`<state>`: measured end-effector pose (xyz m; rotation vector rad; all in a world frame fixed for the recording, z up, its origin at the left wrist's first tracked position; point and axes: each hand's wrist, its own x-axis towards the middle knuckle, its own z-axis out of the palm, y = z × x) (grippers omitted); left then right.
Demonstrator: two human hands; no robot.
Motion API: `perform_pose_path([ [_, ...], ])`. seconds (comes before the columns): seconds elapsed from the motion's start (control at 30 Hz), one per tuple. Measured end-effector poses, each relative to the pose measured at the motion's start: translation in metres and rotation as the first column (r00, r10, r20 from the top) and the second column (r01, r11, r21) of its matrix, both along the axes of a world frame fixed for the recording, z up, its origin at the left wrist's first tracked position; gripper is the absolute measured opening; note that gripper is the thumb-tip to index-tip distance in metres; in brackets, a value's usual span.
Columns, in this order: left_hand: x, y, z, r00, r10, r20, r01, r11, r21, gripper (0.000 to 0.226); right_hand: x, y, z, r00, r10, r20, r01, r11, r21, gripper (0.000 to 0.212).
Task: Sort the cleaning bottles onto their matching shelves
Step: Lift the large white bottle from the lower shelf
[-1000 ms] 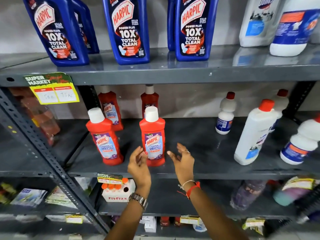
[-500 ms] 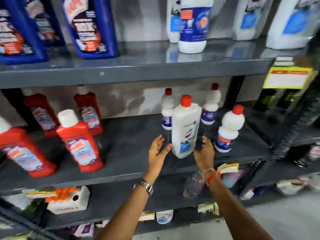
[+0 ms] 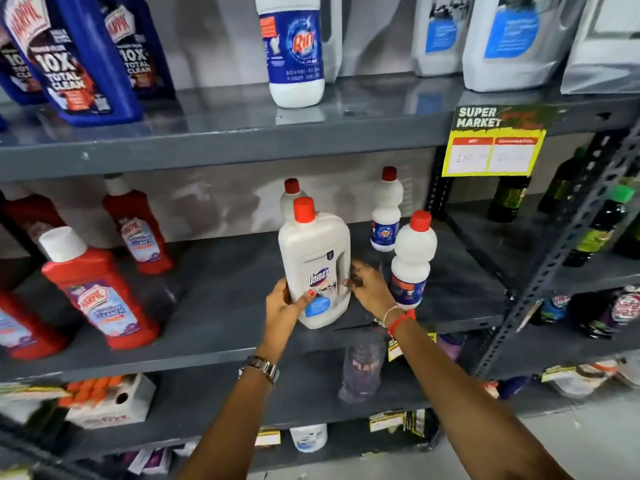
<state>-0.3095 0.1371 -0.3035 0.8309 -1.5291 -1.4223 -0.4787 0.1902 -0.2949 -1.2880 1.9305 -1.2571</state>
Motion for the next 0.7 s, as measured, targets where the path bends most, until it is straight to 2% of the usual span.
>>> perform_pose_path([
  [0.17,0.031,0.036,0.008,1.0,-0.01,-0.006,0.01,1.0,0.015,0.035,0.032,0.048,-0.003,0.986,-0.031,-0.164,0.009,0.991,-0.132,0.042],
  [0.33,0.066,0.062,0.05,1.0,0.001,-0.025,-0.003,0.995,-0.099,0.036,0.072,0.083,0.014,0.982,-0.137,-0.131,0.092,0.95,-0.3,0.043],
  [0.43,0.084,0.066,0.105,0.996,-0.009,-0.085,-0.012,0.971,-0.237,0.047,0.096,0.087,0.055,0.967,-0.24,-0.087,0.17,0.86,-0.48,0.046],
  [0.53,0.103,0.069,0.161,0.986,-0.035,-0.16,-0.026,0.931,-0.364,0.057,0.118,0.083,0.11,0.95,-0.298,-0.096,0.168,0.744,-0.647,0.044],
  [0.7,0.125,0.058,0.259,0.981,-0.043,-0.19,-0.067,0.841,-0.537,0.052,0.139,0.06,0.203,0.933,-0.351,-0.082,0.156,0.599,-0.786,0.042],
])
